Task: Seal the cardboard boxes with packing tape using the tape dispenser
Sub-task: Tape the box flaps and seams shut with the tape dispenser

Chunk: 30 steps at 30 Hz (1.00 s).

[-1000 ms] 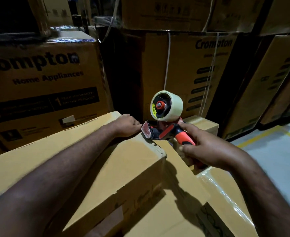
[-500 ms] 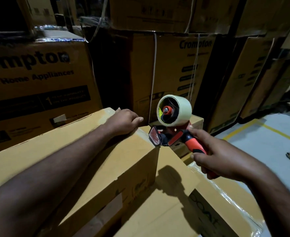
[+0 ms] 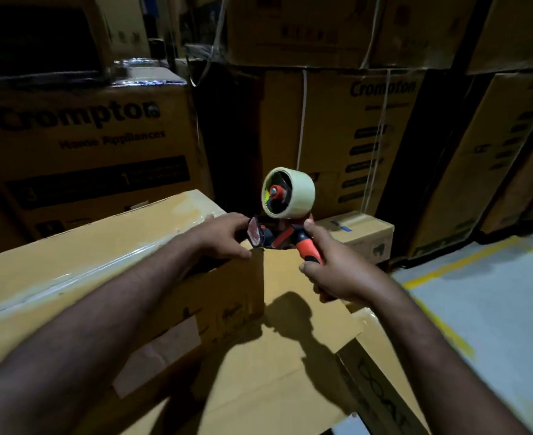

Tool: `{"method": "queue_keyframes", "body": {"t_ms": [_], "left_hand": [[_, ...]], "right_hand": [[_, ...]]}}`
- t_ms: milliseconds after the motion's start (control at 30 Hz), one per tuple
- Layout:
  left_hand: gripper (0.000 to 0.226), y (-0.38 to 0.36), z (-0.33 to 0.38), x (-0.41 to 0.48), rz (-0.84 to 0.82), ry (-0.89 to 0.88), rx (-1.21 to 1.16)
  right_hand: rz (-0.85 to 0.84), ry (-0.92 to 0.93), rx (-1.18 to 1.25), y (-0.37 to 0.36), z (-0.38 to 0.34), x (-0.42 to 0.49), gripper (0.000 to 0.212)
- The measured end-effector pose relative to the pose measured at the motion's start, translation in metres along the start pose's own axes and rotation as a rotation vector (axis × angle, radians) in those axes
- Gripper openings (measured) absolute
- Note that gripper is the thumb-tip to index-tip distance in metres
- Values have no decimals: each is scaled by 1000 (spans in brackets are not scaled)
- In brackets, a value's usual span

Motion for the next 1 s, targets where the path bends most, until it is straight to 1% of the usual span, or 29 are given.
{"method": "queue_keyframes", "body": {"t_ms": [100,200,267,367,400,500,600,733,867,933,1000], "left_hand": [[70,-1,-5,-3,8,19,-56],[79,-4,-6,1,-14,33,-44],[80,-7,-10,5,-39,55,-58],[71,-11,-14,6,-68,83,-41],[66,-11,-13,5,-73,86,-32],[38,-12,-15,6,-50,91,-39],[31,-15,-15,5,-40,87,-3],[33,-15,-14,1,-17,87,25],[37,-19,-9,-5,-16,109,176],[49,-23,-8,-7,-60,118,197],[53,-22,-5,-10,-144,105,156]], "right_hand": [[27,37,0,-8,9,3,78],[19,36,-2,-19,26,-12,78],[27,36,1,-27,38,-20,78],[51,59,7,-38,43,-27,78],[61,66,12,-40,43,-28,78],[75,83,39,-45,44,-30,79],[86,95,56,-50,45,-31,80],[89,98,81,-56,46,-33,80],[62,122,107,-64,45,-34,80],[55,126,99,-68,46,-30,79],[45,121,76,-73,48,-25,79]]}}
Point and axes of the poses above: each hand's wrist, its own x-axis towards the middle knuckle, its own y-axis out of the back of the hand, z = x × y, the point moved 7 cm from there along x, towards the middle knuckle, and after that the axes turned 3 degrees about -y, right-handed, at the moved point
